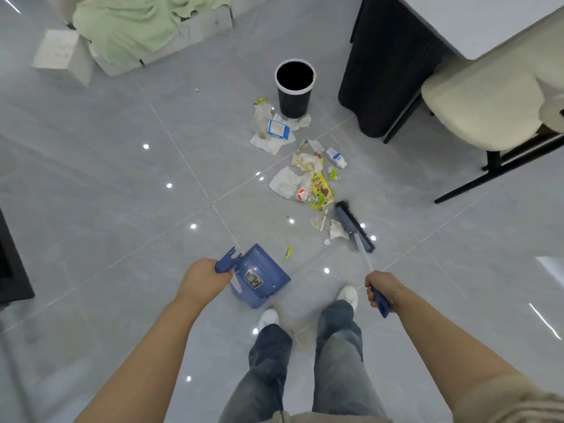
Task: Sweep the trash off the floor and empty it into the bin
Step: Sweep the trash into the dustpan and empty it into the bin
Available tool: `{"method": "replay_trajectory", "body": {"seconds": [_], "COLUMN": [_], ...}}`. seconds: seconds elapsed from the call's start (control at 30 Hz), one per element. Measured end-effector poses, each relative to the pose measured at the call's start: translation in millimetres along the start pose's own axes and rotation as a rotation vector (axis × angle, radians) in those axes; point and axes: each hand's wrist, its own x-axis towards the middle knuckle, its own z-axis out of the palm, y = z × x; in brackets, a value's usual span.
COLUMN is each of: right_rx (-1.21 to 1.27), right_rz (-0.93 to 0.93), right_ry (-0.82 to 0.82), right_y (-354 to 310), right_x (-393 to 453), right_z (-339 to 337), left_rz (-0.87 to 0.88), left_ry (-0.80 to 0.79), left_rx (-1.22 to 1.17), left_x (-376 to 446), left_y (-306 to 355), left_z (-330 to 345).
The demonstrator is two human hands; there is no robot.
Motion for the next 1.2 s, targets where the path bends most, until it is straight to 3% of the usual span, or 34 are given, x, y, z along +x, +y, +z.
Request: {"method": "replay_trajectory", "body": {"seconds": [0.37, 0.57, 0.83, 1.03, 1.2], "right_rx": [-0.291, -0.357, -0.170, -0.367, -0.642], "right_rz": [-0.059, -0.048, -0.036, -0.098, -0.123], "right_ry": [-0.142, -0.270, -0.167, -0.065, -0.117], "right_y": [27, 17, -7, -22, -1], "right_x": [-49, -77, -93, -68, -63], "right_z": [108, 122, 62, 61, 100], "left_rz": [0.131, 0.112, 0.082, 0.051, 0.056], "left_ry": [-0.063, -0.058, -0.053, -0.018, -0.003], "left_rx": [0.077, -0.014, -0.050, -0.091, -0.074], "left_x": [36, 30, 3, -3, 4], "left_y": [27, 3, -43, -52, -43], "left_z": [-17, -8, 11, 24, 27]}}
